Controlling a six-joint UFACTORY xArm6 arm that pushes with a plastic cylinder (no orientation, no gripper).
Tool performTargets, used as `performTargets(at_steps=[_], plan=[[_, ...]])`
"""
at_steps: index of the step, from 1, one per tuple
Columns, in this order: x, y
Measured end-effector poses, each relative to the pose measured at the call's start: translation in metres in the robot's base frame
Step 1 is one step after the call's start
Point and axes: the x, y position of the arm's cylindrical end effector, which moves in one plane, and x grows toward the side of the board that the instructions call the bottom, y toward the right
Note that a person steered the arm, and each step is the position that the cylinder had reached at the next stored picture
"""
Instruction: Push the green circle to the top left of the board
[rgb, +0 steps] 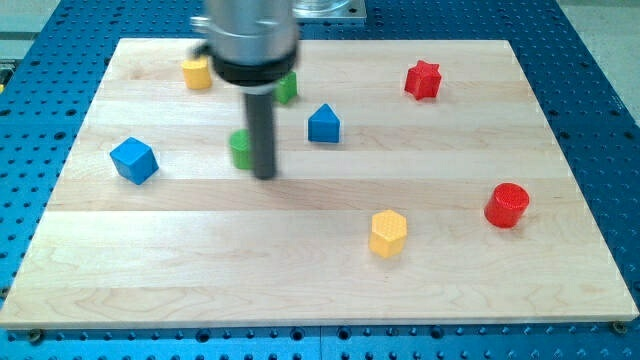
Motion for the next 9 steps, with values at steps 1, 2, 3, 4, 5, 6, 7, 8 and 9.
performTargets(at_steps=[1, 2, 3, 4, 5, 6, 7, 8, 9], plan=[[-0.015, -0.042], [-0.009, -0.006], [-0.01, 0.007], [-0.018, -0.002], [-0.036, -0.048], [-0.048, -0.095], [-0.061, -0.105], [-0.056, -0.12], [-0.126, -0.113]])
